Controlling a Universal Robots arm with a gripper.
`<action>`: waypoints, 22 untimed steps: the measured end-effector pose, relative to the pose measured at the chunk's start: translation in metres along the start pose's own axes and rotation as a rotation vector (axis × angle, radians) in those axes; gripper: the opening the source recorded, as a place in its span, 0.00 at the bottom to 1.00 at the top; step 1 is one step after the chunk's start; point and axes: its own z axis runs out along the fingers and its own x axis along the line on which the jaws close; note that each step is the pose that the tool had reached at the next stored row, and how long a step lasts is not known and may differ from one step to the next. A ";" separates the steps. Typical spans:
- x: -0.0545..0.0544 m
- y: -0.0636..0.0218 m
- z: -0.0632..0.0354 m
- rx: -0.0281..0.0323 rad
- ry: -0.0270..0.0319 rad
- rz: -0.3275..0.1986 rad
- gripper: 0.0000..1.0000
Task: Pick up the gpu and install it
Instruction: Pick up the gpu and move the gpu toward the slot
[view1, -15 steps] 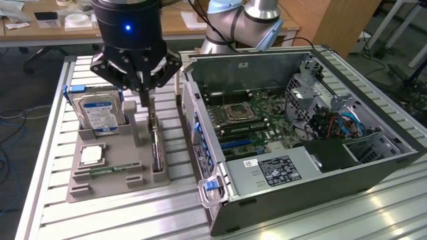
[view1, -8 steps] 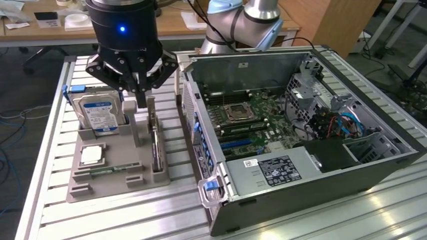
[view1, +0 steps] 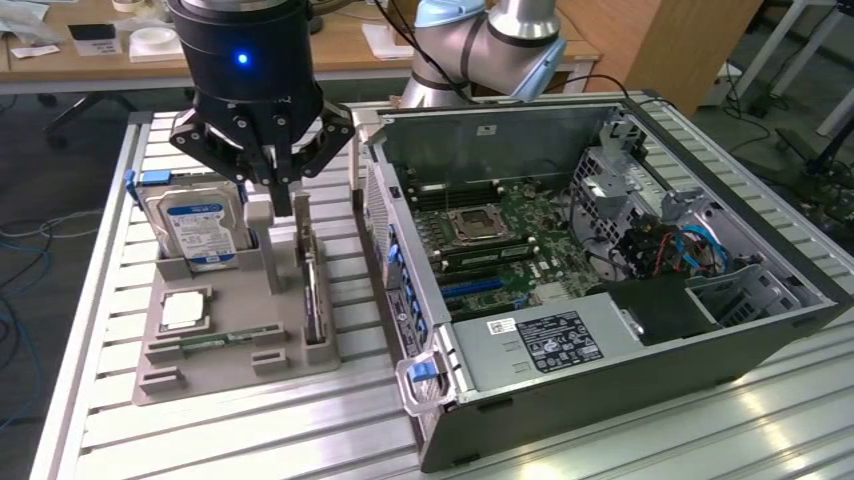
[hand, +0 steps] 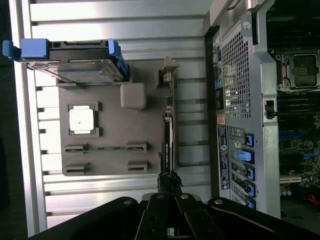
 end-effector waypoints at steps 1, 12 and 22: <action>0.000 0.0000 0.0000 0.0000 0.0000 0.000 0.11; 0.000 0.0000 0.0000 0.0000 0.0000 0.000 0.29; 0.000 -0.0002 0.0045 -0.0001 0.0000 0.000 0.42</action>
